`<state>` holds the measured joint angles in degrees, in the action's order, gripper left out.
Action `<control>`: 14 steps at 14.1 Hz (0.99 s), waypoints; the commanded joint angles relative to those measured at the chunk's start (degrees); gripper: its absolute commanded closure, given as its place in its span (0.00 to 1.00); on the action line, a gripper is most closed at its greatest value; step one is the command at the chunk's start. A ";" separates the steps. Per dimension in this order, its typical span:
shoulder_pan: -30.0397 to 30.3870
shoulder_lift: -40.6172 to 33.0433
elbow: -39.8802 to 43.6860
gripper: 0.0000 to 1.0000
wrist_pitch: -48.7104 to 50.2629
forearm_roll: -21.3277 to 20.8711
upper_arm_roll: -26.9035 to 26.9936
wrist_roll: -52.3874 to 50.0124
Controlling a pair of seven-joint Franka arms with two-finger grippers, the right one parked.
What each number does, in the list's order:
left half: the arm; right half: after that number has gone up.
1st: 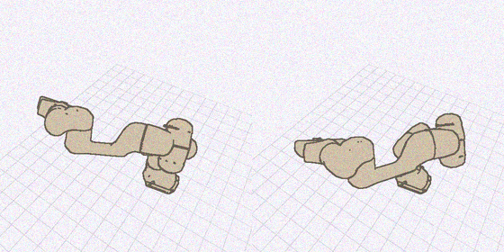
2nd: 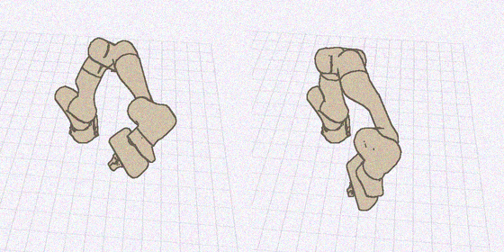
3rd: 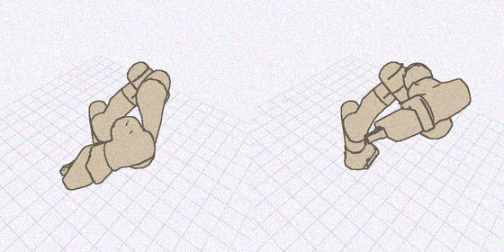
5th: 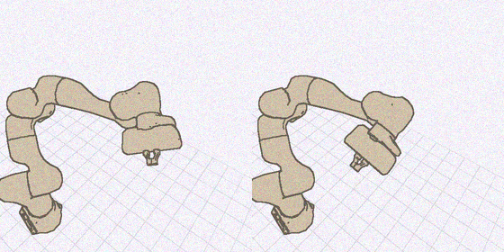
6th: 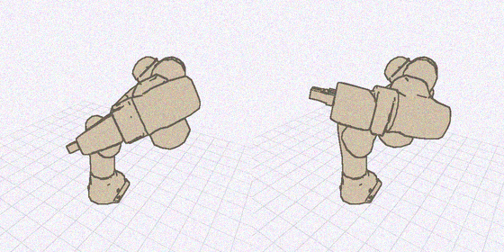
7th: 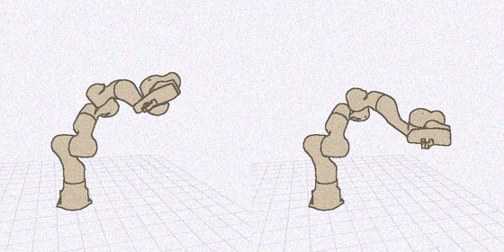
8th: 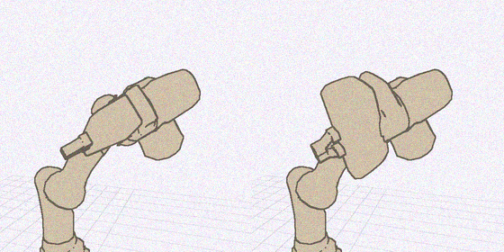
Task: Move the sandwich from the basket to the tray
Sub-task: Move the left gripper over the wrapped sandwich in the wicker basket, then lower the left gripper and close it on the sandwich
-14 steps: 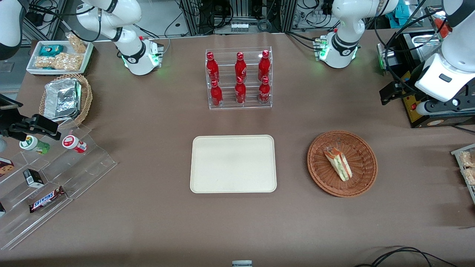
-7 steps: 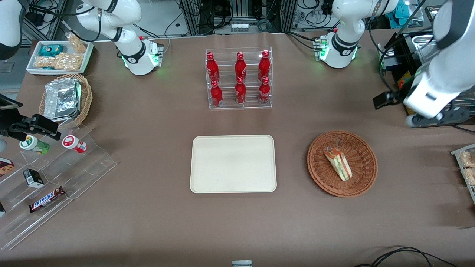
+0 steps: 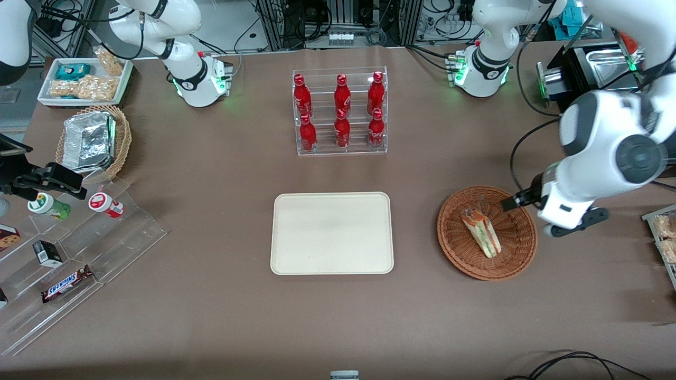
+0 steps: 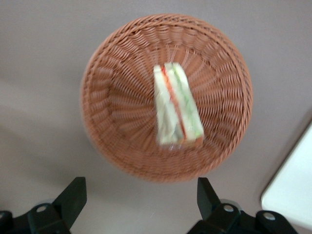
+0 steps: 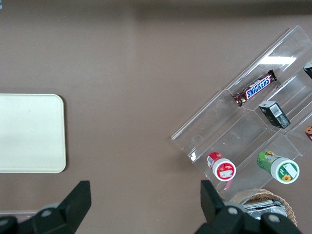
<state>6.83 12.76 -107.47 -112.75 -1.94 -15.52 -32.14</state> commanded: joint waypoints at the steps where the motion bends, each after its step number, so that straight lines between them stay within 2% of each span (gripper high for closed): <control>1: 0.12 0.06 -7.99 0.00 -11.57 0.80 -0.12 -5.46; 6: 0.12 7.00 -8.81 0.00 -20.74 0.80 -0.12 -16.81; 10: -0.23 10.96 -8.72 0.00 -25.75 0.80 -0.12 -19.44; 14: -0.50 11.67 -8.98 0.00 -26.64 0.71 -0.21 -20.16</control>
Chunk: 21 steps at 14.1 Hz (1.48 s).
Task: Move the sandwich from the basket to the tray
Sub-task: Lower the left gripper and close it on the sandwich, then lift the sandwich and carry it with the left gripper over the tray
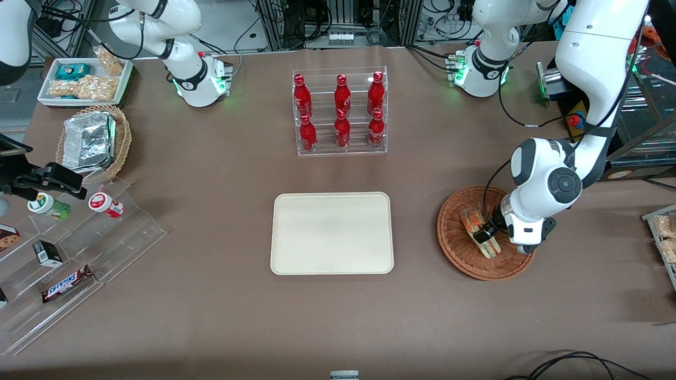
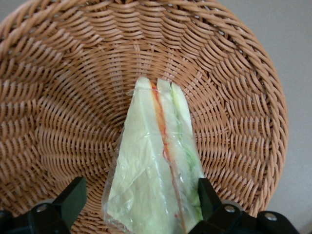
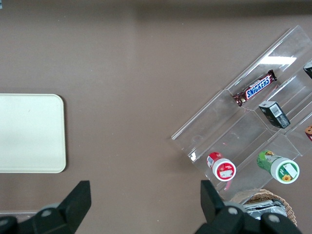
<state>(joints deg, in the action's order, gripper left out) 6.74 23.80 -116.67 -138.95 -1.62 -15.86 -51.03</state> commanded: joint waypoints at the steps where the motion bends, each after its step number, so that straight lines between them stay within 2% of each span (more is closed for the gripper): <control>1: -0.41 0.72 0.21 0.00 -0.45 0.39 0.13 -1.27; 2: -0.41 1.42 0.65 0.21 -0.45 0.47 0.13 -1.96; 3: -0.32 1.34 0.74 0.56 -0.36 0.47 0.13 -3.89; 4: -0.32 1.25 1.09 0.80 -0.27 0.47 0.13 -5.73; 5: -0.15 0.99 1.53 0.91 0.07 0.47 0.13 -6.45; 7: -0.06 0.81 2.14 0.96 0.25 0.47 0.13 -6.45; 9: -0.06 0.38 3.80 0.96 2.70 0.39 0.13 -6.37; 14: -0.41 -3.31 10.22 0.96 16.93 -0.23 -0.75 -5.49; 18: -1.02 -3.32 16.02 0.96 23.01 -0.32 -7.94 -4.00; 21: -5.05 -2.36 17.70 0.96 22.67 -0.23 -10.59 -1.90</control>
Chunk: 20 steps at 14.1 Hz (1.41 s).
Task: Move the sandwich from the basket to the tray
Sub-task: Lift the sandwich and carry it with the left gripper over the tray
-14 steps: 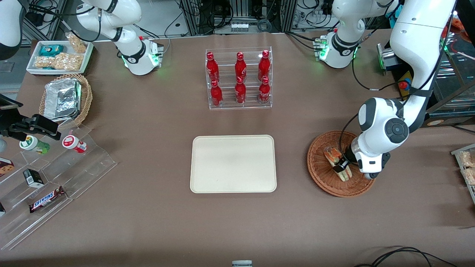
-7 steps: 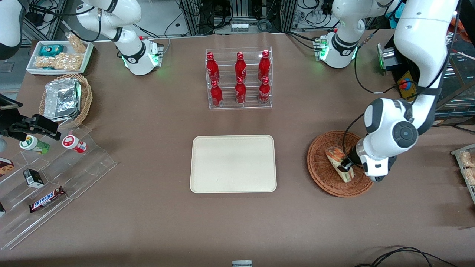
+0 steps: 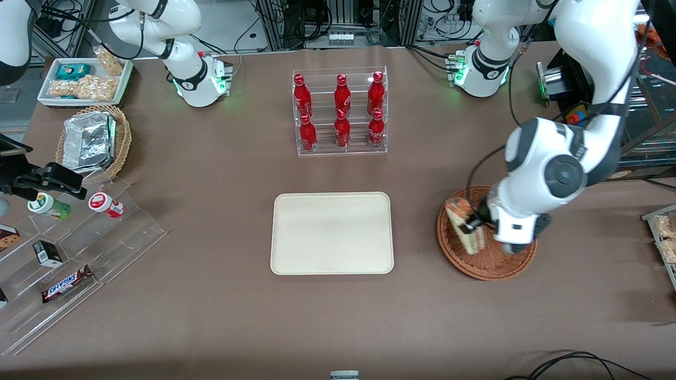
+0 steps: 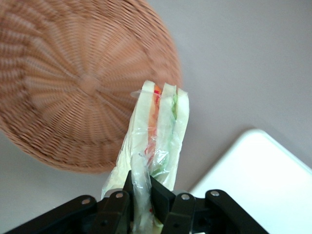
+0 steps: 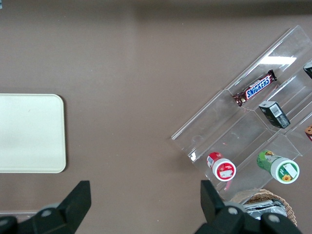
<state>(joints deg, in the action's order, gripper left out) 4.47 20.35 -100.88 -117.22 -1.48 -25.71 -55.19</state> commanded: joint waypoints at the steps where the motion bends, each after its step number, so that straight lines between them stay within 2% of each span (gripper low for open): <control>1: -5.58 2.66 3.83 0.96 0.94 -0.19 -0.74 4.63; 4: -14.10 10.12 11.03 0.95 -3.16 -0.11 -0.74 9.39; 7: -18.61 14.61 12.11 0.94 -10.46 -0.02 -0.74 12.63; 9: -21.67 20.06 16.82 0.94 -11.63 -0.02 -1.09 15.46; 11: -26.42 25.16 22.46 0.94 -11.45 -0.54 0.57 13.72; 14: -31.08 27.20 23.62 0.94 -11.45 -2.65 5.40 9.60; 18: -31.71 28.42 26.42 0.91 -11.45 -3.09 6.38 -2.68; 20: -32.50 29.57 27.93 0.91 -11.36 -6.58 6.47 -7.37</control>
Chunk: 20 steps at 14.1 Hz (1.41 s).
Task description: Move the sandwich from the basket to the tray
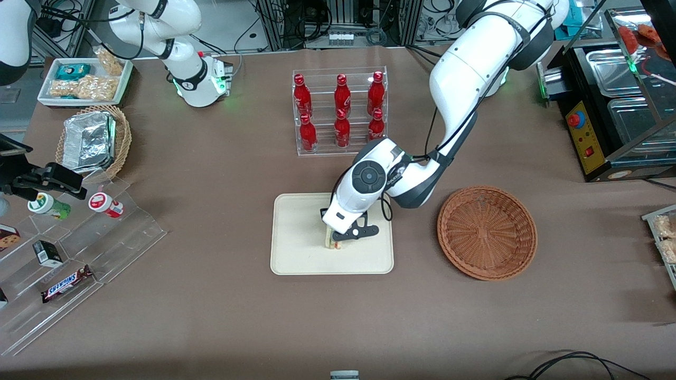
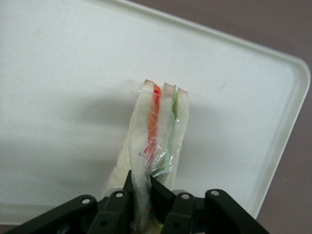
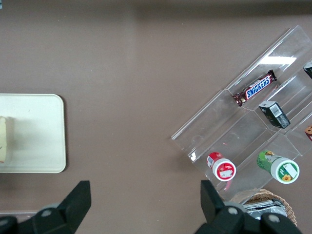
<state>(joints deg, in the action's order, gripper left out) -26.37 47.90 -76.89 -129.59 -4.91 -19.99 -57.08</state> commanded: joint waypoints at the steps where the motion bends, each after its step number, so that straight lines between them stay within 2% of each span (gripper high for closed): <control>1: -1.75 2.64 3.94 0.90 0.92 -5.09 0.74 -5.85; 2: -1.75 2.90 3.94 0.85 0.92 -6.06 0.74 -5.76; 4: -1.58 2.99 3.94 0.62 0.74 -6.60 0.74 -5.15; 5: -1.40 2.91 3.94 0.53 0.66 -6.60 0.74 -5.15; 6: -1.40 2.64 3.94 0.39 0.65 -6.60 0.74 -5.23; 7: -1.32 2.12 4.03 0.33 1.00 -6.51 0.74 -5.41; 9: -1.05 -1.03 3.94 0.00 3.36 -6.51 0.83 -5.76; 16: 8.25 -18.52 3.76 0.00 28.56 -4.59 0.05 -2.36; 19: 12.72 -25.64 3.33 0.00 39.29 2.26 0.57 9.06; 20: 15.44 -28.27 2.80 0.00 43.42 3.15 0.57 11.79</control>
<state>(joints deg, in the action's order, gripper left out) -15.47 25.27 -70.62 -90.92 -4.58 -19.29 -50.94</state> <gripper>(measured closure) 0.000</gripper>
